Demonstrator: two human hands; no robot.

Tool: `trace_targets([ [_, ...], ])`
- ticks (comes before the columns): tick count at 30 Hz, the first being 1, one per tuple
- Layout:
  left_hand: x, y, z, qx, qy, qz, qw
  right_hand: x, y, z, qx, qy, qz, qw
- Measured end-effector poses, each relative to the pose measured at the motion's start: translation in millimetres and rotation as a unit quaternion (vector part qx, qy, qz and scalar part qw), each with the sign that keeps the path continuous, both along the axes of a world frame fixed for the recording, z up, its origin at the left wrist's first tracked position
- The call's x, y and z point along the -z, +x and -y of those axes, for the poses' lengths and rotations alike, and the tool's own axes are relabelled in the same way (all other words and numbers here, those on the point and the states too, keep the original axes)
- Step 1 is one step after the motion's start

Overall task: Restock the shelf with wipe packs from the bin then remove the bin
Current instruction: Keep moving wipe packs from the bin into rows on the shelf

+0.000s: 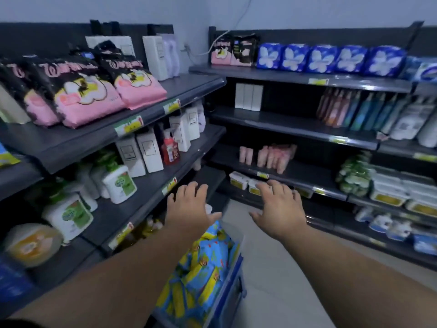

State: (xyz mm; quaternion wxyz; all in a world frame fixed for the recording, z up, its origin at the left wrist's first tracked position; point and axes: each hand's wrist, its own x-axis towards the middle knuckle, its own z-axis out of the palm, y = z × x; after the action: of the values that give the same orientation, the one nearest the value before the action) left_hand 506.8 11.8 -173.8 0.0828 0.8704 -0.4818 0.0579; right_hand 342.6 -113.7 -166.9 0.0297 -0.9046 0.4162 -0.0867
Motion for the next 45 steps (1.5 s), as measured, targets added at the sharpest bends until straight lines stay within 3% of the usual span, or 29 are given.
trace_targets([
  [11,180.0,77.9,18.1,0.021,0.126,-0.068,0.989,178.9,46.1,4.7,0.044,0.13,-0.085,0.987],
  [21,321.5,97.9,-9.1,0.024,0.269,-0.17,0.948,313.4,81.4,-40.9,0.006,0.227,-0.126,0.966],
  [26,351.3,96.0,-3.5,0.053,0.279,-0.228,0.931,344.3,92.4,-35.5,-0.025,0.242,-0.126,0.962],
  [31,365.4,92.5,4.8,0.043,0.228,-0.331,0.915,363.6,99.0,-28.4,-0.107,0.243,-0.16,0.951],
  [36,370.5,93.3,14.8,0.053,0.169,-0.384,0.906,370.7,109.5,-24.2,-0.145,0.151,-0.126,0.97],
  [41,370.2,99.5,42.6,0.142,0.176,-0.348,0.91,364.4,105.5,-9.1,-0.179,0.164,-0.156,0.958],
  [45,369.7,102.4,54.1,0.192,0.256,-0.275,0.907,348.6,104.2,19.7,-0.161,0.169,-0.18,0.955],
])
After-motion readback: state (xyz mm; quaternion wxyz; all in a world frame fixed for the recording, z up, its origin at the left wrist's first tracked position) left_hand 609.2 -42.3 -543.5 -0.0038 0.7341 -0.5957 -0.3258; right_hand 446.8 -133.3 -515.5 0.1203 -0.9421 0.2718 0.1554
